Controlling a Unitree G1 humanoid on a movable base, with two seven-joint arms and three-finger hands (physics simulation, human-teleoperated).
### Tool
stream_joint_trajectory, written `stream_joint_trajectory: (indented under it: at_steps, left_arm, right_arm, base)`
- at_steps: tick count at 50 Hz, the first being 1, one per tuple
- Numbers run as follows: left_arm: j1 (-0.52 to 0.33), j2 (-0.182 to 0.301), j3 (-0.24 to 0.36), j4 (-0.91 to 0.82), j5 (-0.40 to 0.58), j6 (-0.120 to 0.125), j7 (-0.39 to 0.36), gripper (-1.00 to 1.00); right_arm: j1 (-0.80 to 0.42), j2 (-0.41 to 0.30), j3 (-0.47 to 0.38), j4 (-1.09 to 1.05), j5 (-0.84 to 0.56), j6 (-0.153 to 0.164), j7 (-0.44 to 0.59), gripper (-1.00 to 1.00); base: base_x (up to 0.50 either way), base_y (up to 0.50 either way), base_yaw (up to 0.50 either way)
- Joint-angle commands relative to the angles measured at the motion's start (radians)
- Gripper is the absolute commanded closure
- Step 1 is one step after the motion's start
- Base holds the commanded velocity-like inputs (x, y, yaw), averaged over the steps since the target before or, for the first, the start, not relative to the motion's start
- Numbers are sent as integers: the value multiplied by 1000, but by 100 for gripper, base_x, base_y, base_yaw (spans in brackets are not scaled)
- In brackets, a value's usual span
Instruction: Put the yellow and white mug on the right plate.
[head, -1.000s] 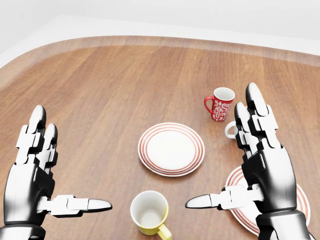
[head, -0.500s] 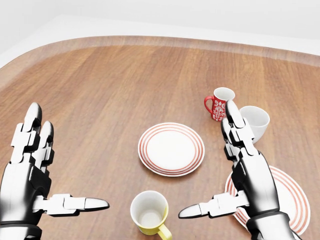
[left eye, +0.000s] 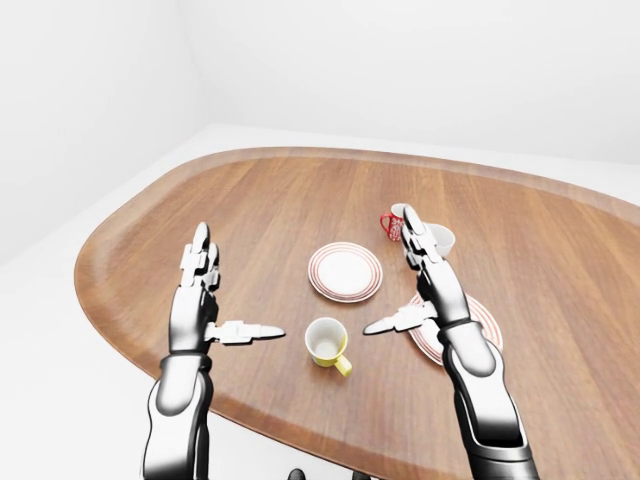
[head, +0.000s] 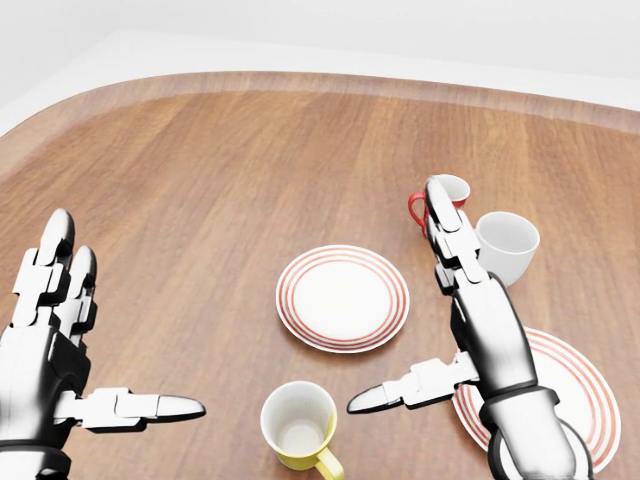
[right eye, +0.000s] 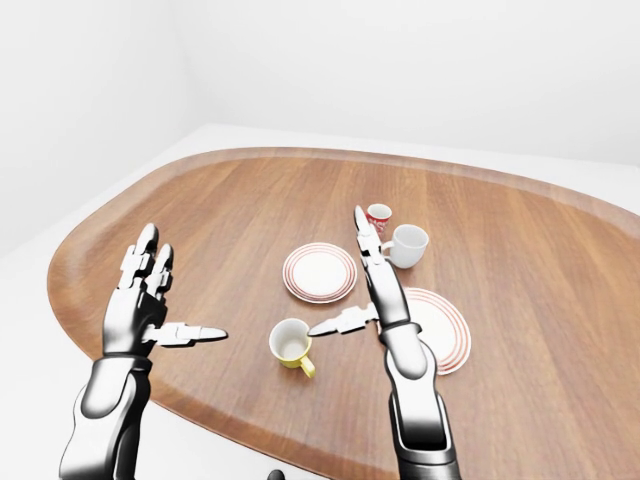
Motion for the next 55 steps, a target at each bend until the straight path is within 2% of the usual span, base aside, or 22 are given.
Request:
stream_joint_trajectory:
  at_steps: [1, 16, 34, 49, 55]
  left_arm:
    - [-20, 14, 52, 17, -7, 0, -21, -100]
    - [-36, 38, 97, 48, 6, 0, -42, -100]
    - [-49, 51, 155, 18, -38, 0, -57, -100]
    - [-48, 51, 158, 2, -41, 0, -57, -100]
    - [-46, 51, 159, -3, -41, 0, -58, -100]
  right_arm:
    - [-44, 3, 21, 31, -57, 0, 6, -100]
    - [-68, 13, 52, 48, -113, 0, 20, -100]
    - [-132, 25, 80, 117, -198, 0, 14, -100]
    - [-205, 31, 94, 214, -292, 0, 32, -100]
    - [-209, 34, 105, 270, -352, 0, -6, -100]
  base:
    - [0, 0, 0]
    - [0, 0, 0]
    - [0, 0, 0]
    - [0, 0, 0]
    - [0, 0, 0]
